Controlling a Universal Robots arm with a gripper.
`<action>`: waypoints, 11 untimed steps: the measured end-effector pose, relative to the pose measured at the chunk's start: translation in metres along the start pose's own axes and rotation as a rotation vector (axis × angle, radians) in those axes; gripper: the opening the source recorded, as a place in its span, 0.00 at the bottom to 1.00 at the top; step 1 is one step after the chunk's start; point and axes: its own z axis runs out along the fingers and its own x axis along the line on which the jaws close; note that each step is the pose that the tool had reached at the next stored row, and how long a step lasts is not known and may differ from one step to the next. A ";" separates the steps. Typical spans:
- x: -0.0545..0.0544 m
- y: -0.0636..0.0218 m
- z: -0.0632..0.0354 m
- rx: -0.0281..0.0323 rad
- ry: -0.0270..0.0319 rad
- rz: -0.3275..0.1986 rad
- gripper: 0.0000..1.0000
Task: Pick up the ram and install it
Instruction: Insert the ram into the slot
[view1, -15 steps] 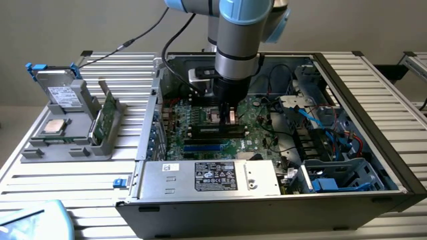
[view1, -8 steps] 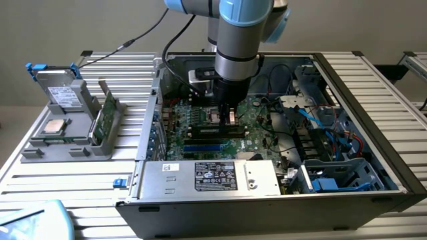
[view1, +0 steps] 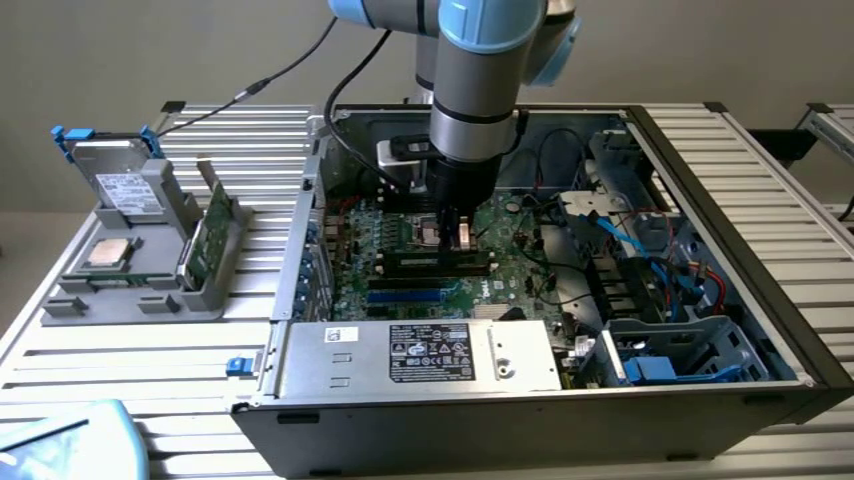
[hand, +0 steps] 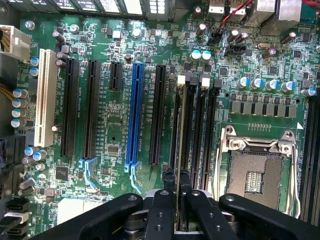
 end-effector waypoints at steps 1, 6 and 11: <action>0.000 0.0000 0.0001 0.0000 0.0000 0.000 0.14; 0.000 0.0000 0.0003 -0.0002 -0.0001 0.000 0.14; -0.001 -0.0001 0.0003 -0.0002 -0.0002 0.000 0.14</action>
